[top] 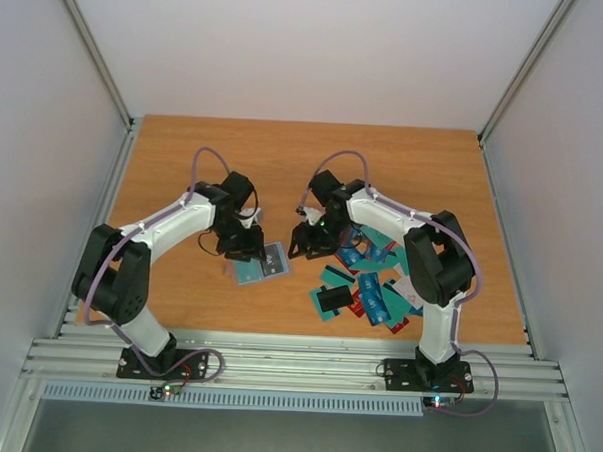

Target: Put the credit cards into the card holder

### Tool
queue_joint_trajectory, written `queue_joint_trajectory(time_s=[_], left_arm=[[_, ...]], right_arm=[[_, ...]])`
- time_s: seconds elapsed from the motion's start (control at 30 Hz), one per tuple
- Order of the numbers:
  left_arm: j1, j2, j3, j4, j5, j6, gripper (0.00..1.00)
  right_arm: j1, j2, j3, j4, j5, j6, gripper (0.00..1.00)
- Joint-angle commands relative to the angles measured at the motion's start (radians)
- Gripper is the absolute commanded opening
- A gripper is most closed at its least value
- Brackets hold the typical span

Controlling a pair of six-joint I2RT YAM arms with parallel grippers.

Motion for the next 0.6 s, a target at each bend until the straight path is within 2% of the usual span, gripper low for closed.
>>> queue_joint_trajectory(time_s=[0.0,0.33,0.43,0.57], left_arm=[[0.022,-0.008,-0.030,0.029,-0.041,0.005,0.40],[0.045,0.101,-0.027,0.111,-0.007,0.015,0.11],[0.045,0.140,-0.020,0.119,-0.001,0.022,0.05],[0.044,0.168,-0.021,0.139,0.014,0.030,0.03]], right_arm=[[-0.004,-0.012,0.051,0.018,-0.121,0.015,0.59],[-0.003,0.127,0.139,0.119,-0.231,0.125,0.51],[-0.003,0.158,0.154,0.121,-0.234,0.129,0.50],[-0.003,0.192,0.156,0.130,-0.235,0.133,0.48]])
